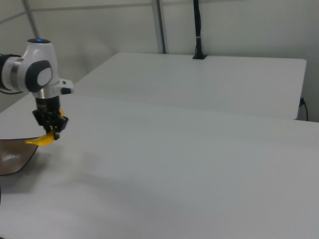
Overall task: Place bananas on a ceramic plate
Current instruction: 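Carry the held banana across the table to the brown plate, then lower the banana onto the plate and open the gripper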
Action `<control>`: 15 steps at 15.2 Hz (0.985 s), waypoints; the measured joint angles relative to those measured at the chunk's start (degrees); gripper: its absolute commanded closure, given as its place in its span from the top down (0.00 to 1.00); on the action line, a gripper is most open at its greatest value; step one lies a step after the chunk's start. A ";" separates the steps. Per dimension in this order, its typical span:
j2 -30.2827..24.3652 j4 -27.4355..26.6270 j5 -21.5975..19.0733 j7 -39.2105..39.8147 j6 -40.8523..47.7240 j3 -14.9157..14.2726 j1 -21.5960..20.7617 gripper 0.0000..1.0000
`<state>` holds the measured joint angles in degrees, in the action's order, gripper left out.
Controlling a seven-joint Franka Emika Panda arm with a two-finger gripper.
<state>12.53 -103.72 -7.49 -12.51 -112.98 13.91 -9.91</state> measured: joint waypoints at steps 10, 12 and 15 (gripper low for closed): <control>0.17 -0.79 0.00 -7.90 0.03 7.41 -6.20 1.00; 0.17 -0.75 0.05 -7.91 0.03 7.42 -6.18 1.00; 0.07 -0.47 0.18 -7.91 0.03 7.42 -6.16 1.00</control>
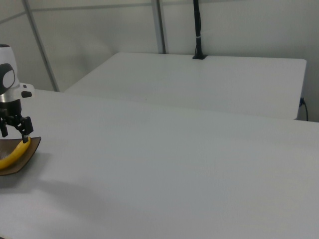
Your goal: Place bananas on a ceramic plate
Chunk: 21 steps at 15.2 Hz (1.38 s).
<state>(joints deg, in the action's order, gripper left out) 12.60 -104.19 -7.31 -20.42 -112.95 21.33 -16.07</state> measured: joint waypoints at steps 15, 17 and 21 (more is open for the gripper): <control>-9.16 1.23 13.54 11.56 12.06 -15.60 3.12 1.00; -9.86 1.33 13.54 12.12 11.45 -19.59 3.28 1.00; -10.13 1.47 13.27 12.16 8.62 -23.91 3.99 1.00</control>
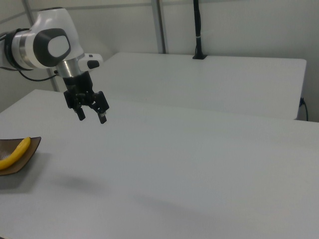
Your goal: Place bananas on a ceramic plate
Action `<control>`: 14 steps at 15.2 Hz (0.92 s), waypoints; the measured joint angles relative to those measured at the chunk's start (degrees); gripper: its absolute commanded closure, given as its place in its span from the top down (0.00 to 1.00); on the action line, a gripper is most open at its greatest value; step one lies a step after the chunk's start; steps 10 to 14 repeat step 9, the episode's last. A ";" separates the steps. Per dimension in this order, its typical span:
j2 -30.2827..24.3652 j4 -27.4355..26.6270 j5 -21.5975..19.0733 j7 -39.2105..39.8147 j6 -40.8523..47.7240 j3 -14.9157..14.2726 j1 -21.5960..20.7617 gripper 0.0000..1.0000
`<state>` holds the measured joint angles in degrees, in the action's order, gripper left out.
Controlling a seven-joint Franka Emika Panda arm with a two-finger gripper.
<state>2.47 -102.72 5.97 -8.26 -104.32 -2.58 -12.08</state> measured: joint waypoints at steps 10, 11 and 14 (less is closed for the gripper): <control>0.54 -0.32 -4.33 0.01 -2.84 -0.52 1.13 1.00; 0.54 -0.32 -4.33 0.01 -2.84 -0.52 1.13 1.00; 0.54 -0.32 -4.33 0.01 -2.84 -0.52 1.13 1.00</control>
